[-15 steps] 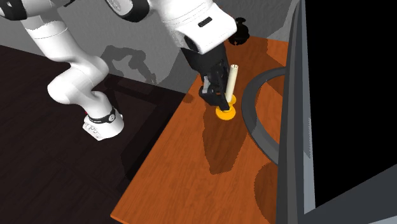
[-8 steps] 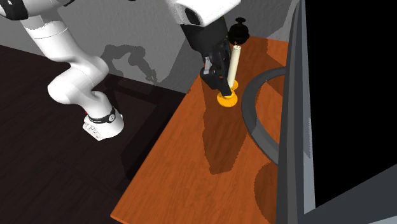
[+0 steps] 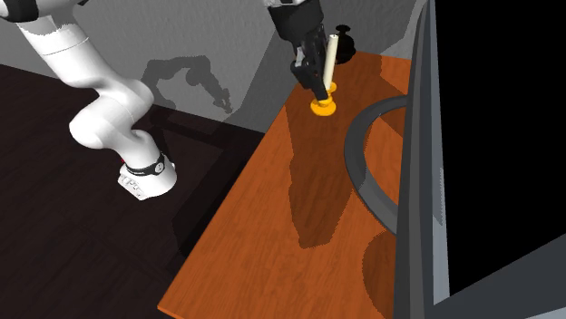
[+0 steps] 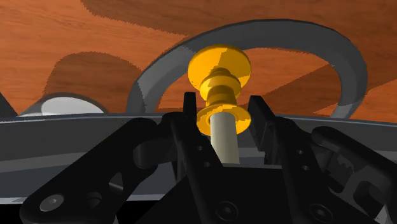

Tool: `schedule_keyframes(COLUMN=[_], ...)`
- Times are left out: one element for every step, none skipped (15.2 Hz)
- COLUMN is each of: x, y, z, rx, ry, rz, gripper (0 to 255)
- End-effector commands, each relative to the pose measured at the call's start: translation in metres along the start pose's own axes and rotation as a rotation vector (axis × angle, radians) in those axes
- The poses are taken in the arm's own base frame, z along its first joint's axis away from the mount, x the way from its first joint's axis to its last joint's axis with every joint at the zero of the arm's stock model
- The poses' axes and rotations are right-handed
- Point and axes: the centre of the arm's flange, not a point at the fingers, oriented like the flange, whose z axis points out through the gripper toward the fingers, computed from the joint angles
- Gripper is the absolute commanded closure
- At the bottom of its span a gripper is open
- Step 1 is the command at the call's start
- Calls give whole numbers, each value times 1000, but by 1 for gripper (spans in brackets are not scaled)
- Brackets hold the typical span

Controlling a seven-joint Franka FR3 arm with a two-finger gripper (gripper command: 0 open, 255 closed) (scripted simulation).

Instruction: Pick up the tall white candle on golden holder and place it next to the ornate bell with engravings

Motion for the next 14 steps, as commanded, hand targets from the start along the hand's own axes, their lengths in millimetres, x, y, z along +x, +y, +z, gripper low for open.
schedule_keyframes(x=[-7, -9, -12, -15, -18, -21, -23, -26, -29, -32, -34, -37, -40, -43], y=[-26, -39, -52, -65, -78, -91, -103, -116, -129, -142, -155, -168, -181, -194], z=[-3, -3, -3, -4, -4, -4, -4, -4, -4, -5, -5, -5, -5, -5], rx=[-1, -1, -1, -1, -1, -1, -1, -1, -1, -1, -1, -1, -1, -1], ry=[0, 0, 0, 0, 0, 0, 0, 0, 0, 0, 0, 0, 0, 0], rz=[1, 1, 1, 1, 1, 1, 1, 1, 1, 1, 1, 1, 1, 1], gripper=[255, 255, 255, 255, 255, 255, 255, 255, 255, 255, 255, 255, 255, 255])
